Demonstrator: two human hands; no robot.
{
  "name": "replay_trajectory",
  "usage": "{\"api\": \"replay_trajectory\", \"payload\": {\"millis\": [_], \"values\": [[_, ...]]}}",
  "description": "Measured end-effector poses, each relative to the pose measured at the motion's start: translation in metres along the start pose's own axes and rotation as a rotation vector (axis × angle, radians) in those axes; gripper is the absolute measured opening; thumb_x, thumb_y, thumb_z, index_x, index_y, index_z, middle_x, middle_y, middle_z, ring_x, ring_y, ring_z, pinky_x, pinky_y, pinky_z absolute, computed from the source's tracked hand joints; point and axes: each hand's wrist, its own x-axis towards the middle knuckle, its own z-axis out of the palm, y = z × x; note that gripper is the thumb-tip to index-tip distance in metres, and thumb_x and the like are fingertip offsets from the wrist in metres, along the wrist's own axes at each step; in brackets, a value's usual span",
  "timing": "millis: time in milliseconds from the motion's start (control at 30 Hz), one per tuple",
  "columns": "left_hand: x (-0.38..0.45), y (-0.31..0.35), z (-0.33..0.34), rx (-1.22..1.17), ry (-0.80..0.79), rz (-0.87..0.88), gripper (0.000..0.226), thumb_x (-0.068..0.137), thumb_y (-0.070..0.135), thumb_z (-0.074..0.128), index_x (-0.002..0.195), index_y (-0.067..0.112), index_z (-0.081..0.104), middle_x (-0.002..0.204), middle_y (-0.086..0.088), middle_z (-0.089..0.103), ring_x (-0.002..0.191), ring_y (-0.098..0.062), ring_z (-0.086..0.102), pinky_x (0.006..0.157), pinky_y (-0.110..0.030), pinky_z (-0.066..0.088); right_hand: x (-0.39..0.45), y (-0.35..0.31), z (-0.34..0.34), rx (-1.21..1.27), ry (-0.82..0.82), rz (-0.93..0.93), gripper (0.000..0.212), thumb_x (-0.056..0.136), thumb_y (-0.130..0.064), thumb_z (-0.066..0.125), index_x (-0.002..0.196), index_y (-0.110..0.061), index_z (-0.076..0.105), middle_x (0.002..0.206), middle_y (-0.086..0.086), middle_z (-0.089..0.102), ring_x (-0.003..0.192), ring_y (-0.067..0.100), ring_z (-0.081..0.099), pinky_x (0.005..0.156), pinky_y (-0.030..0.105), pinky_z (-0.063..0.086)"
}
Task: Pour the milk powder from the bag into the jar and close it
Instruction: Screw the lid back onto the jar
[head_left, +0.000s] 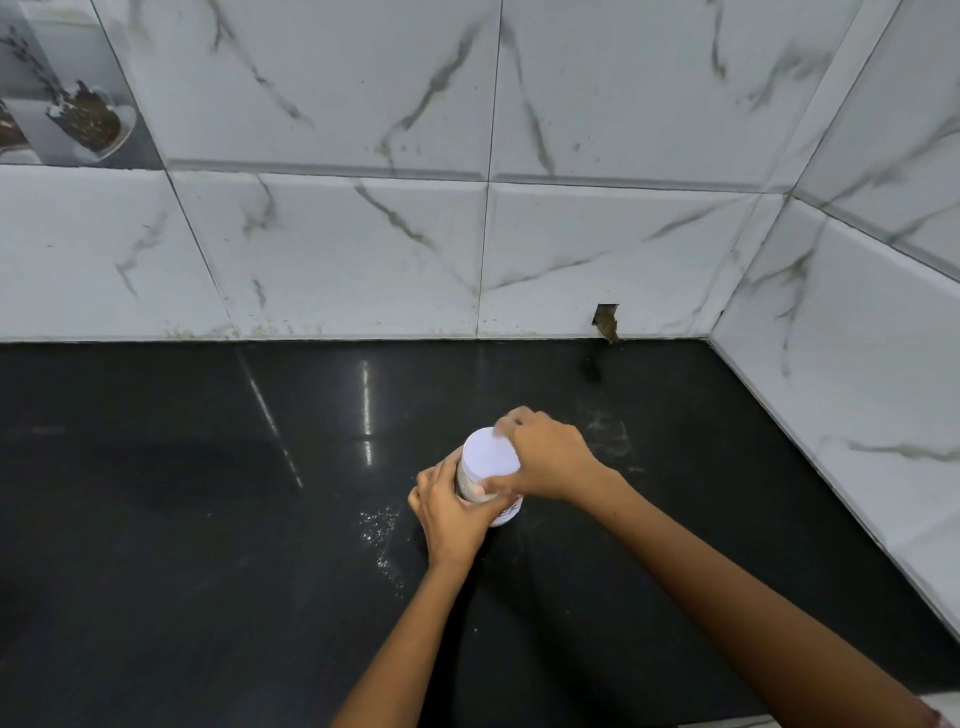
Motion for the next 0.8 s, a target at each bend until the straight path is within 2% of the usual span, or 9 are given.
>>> {"api": "replay_trajectory", "payload": {"millis": [67, 200, 233, 367, 467, 567, 633, 700, 800], "values": [[0.0, 0.001, -0.001, 0.01, -0.001, 0.003, 0.076, 0.04, 0.061, 0.073, 0.109, 0.035, 0.061, 0.093, 0.026, 0.056, 0.102, -0.004, 0.043, 0.091, -0.022, 0.019, 0.0, -0.004, -0.002, 0.053, -0.094, -0.033, 0.069, 0.077, -0.066, 0.056, 0.129, -0.021, 0.052, 0.132, 0.006, 0.051, 0.115, 0.029, 0.054, 0.09, 0.039, 0.046], [-0.001, 0.002, -0.001, 0.019, 0.014, -0.002, 0.078, 0.04, 0.062, 0.082, 0.11, 0.034, 0.06, 0.091, 0.034, 0.046, 0.096, 0.005, 0.03, 0.096, -0.03, 0.026, 0.003, -0.006, -0.009, 0.005, 0.143, 0.155, 0.073, 0.079, -0.076, 0.038, 0.076, -0.008, 0.063, 0.078, 0.008, 0.063, 0.076, 0.022, 0.063, 0.063, 0.029, 0.044], [-0.001, 0.002, -0.002, 0.02, 0.013, -0.004, 0.079, 0.04, 0.06, 0.084, 0.111, 0.035, 0.06, 0.091, 0.034, 0.046, 0.096, 0.006, 0.03, 0.096, -0.03, 0.026, 0.004, -0.003, -0.008, 0.019, 0.158, 0.13, 0.068, 0.079, -0.074, 0.042, 0.077, -0.01, 0.063, 0.082, 0.007, 0.062, 0.08, 0.022, 0.062, 0.065, 0.03, 0.046], [0.0, 0.004, -0.003, 0.038, -0.017, -0.005, 0.075, 0.042, 0.052, 0.085, 0.112, 0.036, 0.06, 0.092, 0.027, 0.054, 0.103, -0.003, 0.042, 0.092, -0.023, 0.019, 0.001, -0.002, -0.005, 0.12, -0.125, -0.081, 0.062, 0.079, -0.058, 0.061, 0.129, -0.022, 0.054, 0.145, 0.004, 0.044, 0.125, 0.024, 0.048, 0.098, 0.041, 0.044], [0.0, 0.004, -0.004, 0.039, -0.032, -0.011, 0.079, 0.041, 0.059, 0.082, 0.112, 0.034, 0.059, 0.098, 0.023, 0.056, 0.104, -0.002, 0.039, 0.094, -0.024, 0.02, 0.007, -0.007, 0.0, 0.04, 0.018, 0.039, 0.063, 0.082, -0.07, 0.046, 0.108, -0.014, 0.062, 0.109, 0.007, 0.062, 0.096, 0.025, 0.06, 0.075, 0.033, 0.048], [0.0, 0.005, -0.005, 0.037, -0.026, -0.016, 0.083, 0.04, 0.063, 0.082, 0.114, 0.035, 0.058, 0.093, 0.031, 0.048, 0.099, 0.007, 0.027, 0.096, -0.028, 0.023, 0.009, -0.004, -0.006, -0.042, 0.131, 0.202, 0.063, 0.081, -0.074, 0.038, 0.068, -0.014, 0.053, 0.069, 0.001, 0.054, 0.068, 0.018, 0.056, 0.053, 0.023, 0.034], [0.0, 0.005, -0.005, 0.047, -0.026, -0.01, 0.081, 0.041, 0.061, 0.082, 0.114, 0.036, 0.059, 0.092, 0.031, 0.048, 0.098, 0.005, 0.029, 0.098, -0.03, 0.026, 0.009, 0.002, -0.003, -0.009, 0.071, 0.08, 0.052, 0.081, -0.066, 0.052, 0.095, -0.017, 0.063, 0.102, 0.003, 0.061, 0.093, 0.022, 0.061, 0.066, 0.027, 0.044], [0.0, 0.006, -0.006, 0.058, -0.031, -0.005, 0.079, 0.042, 0.053, 0.084, 0.115, 0.035, 0.058, 0.094, 0.025, 0.052, 0.103, -0.002, 0.037, 0.099, -0.031, 0.027, 0.006, 0.002, -0.005, 0.069, -0.11, -0.088, 0.057, 0.079, -0.048, 0.065, 0.13, -0.027, 0.052, 0.142, 0.001, 0.046, 0.124, 0.022, 0.049, 0.094, 0.036, 0.045], [-0.001, 0.01, -0.007, 0.035, -0.02, -0.014, 0.078, 0.039, 0.052, 0.082, 0.112, 0.036, 0.06, 0.089, 0.031, 0.045, 0.095, 0.007, 0.031, 0.094, -0.029, 0.027, 0.007, -0.001, 0.002, 0.099, -0.062, -0.056, 0.064, 0.074, -0.043, 0.07, 0.133, -0.028, 0.049, 0.135, 0.006, 0.05, 0.116, 0.025, 0.053, 0.092, 0.037, 0.047]]}}
